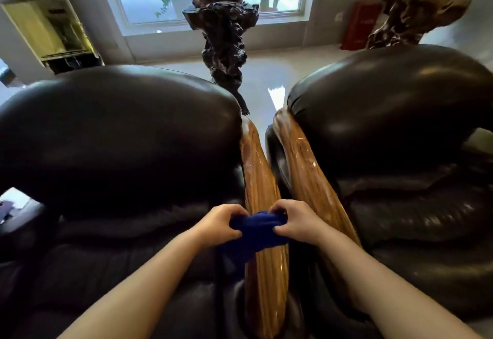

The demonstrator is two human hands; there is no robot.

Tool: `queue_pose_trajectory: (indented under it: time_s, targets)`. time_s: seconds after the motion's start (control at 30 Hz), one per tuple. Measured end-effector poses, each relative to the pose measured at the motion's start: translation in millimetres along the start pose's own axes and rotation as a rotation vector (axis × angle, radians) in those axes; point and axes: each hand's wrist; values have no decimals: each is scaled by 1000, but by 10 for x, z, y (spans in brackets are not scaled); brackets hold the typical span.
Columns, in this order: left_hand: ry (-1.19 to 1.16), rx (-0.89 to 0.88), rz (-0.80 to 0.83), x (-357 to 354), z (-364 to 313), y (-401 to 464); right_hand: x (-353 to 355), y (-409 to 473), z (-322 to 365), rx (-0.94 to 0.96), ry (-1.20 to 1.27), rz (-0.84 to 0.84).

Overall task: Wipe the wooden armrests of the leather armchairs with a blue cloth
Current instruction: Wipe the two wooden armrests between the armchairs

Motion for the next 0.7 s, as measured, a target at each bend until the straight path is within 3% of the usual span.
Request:
queue_pose_trajectory:
  time_s: [0.27, 0.47, 0.7]
  targets:
    - [-18, 23, -24, 143, 315, 1111, 151, 1128, -424, 26, -6, -15]
    - [-32, 54, 26, 81, 488, 1512, 95, 1522, -678, 2, -21, 6]
    - [-11, 32, -41, -111, 680, 1940, -36, 1901, -1068, 49, -41, -71]
Point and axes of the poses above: each hand's wrist, its own y-axis towards the middle knuckle, its own x-axis out of the back of the hand, z = x × y, and after that the axes turned 3 degrees about -z, right-handed
